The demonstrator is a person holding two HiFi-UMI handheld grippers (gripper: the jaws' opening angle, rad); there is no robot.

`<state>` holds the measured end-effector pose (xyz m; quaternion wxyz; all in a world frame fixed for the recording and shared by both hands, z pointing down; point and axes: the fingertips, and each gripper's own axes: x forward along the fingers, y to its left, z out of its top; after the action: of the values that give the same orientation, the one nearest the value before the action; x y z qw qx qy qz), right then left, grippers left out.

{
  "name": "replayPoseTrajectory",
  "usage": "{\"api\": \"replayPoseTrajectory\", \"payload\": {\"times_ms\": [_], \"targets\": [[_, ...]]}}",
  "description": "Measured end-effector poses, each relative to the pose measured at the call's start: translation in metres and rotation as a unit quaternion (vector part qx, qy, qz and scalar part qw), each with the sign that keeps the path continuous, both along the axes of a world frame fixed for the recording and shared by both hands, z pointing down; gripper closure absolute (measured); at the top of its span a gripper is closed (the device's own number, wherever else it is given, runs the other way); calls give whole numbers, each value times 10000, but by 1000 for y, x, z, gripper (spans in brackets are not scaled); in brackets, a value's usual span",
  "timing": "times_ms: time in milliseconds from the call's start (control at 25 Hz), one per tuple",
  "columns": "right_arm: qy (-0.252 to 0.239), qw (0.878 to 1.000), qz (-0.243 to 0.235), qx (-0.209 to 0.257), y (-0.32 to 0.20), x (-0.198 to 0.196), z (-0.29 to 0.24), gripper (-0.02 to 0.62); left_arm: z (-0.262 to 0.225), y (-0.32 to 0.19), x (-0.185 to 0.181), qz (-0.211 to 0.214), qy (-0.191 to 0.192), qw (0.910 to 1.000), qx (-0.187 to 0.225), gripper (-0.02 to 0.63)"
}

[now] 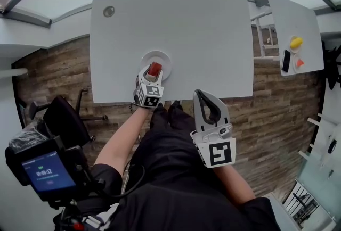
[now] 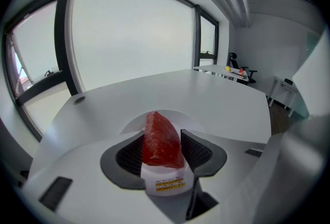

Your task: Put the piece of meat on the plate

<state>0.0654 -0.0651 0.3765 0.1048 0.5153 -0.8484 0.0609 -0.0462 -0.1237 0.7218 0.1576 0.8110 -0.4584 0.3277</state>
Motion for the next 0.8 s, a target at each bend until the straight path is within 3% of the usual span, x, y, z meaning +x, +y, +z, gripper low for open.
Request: {"api": "replayPoseTrajectory", "payload": {"times_ms": [200, 800], "targets": [[-7, 9996, 266, -75, -3, 14, 1, 591, 0, -3, -1, -56, 63, 9999, -55, 411], [-109, 9995, 269, -135, 1, 13, 3, 591, 6, -4, -4, 46, 94, 9997, -220, 383]]}}
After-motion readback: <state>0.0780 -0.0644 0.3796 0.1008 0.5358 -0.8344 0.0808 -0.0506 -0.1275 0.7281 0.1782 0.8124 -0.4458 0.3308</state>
